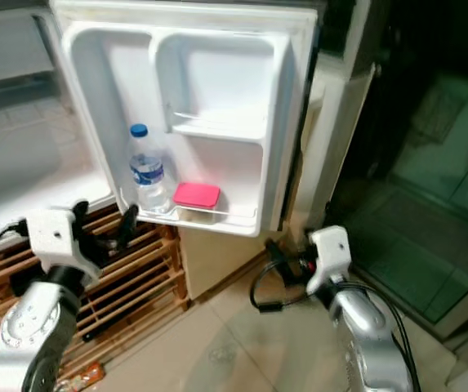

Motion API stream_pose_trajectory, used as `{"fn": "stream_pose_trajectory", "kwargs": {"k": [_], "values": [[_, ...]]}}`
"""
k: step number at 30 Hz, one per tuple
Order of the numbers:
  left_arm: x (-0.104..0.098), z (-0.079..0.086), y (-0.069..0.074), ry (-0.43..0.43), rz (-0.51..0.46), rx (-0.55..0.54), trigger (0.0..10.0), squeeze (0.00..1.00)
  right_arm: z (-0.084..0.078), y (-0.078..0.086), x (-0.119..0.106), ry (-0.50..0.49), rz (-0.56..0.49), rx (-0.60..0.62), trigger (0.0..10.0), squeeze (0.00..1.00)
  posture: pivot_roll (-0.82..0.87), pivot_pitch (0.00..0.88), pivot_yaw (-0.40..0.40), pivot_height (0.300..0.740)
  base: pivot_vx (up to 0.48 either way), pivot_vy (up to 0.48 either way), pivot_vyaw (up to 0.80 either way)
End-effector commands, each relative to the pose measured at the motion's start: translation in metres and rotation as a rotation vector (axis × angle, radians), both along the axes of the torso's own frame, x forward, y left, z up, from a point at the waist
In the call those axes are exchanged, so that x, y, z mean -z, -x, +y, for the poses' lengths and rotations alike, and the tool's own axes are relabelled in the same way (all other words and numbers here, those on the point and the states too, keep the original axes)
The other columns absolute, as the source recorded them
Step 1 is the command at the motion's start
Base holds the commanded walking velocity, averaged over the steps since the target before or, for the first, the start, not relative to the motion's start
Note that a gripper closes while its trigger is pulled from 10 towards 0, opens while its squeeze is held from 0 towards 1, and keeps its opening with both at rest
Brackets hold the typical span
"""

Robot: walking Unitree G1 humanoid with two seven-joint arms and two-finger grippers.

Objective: Restocking fridge

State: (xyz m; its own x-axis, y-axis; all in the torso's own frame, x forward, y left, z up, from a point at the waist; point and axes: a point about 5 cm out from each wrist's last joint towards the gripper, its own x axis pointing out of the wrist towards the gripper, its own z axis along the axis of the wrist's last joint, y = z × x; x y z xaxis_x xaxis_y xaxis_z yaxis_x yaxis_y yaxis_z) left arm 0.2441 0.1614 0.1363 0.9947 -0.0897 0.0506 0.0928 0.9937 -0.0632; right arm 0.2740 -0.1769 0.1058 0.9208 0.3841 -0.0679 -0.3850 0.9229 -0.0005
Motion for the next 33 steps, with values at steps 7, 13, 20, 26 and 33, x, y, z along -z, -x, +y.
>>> {"fn": "stream_pose_trajectory", "kwargs": {"k": [7,13,20,26,33], "values": [[-0.002,-0.009,0.0,0.031,-0.026,0.032,10.0,0.0,0.008,0.003,0.006,0.018,0.022,-0.036,10.0,0.0,-0.17,0.0,0.016,0.74,0.0,-0.48,0.49],[-0.001,-0.012,-0.002,0.034,-0.027,0.046,10.0,0.0,0.005,0.009,0.014,0.058,0.052,-0.041,10.0,0.0,-0.18,0.0,0.029,0.74,0.0,-0.477,0.52],[0.005,0.002,-0.016,0.036,0.02,-0.033,10.0,0.0,-0.003,-0.003,0.01,0.092,0.027,0.033,10.0,0.0,-0.19,0.0,0.054,0.74,0.12,-0.33,0.53],[0.008,0.009,-0.021,0.049,0.05,-0.088,10.0,0.0,-0.002,-0.028,-0.007,0.105,-0.03,0.063,10.0,0.0,-0.19,0.0,0.064,0.74,0.476,0.0,0.54],[0.003,0.01,-0.022,0.033,0.017,-0.094,10.0,0.0,0.004,-0.049,-0.018,0.109,-0.074,0.077,10.0,0.0,-0.17,0.0,0.059,0.74,0.48,0.0,0.47]]}}
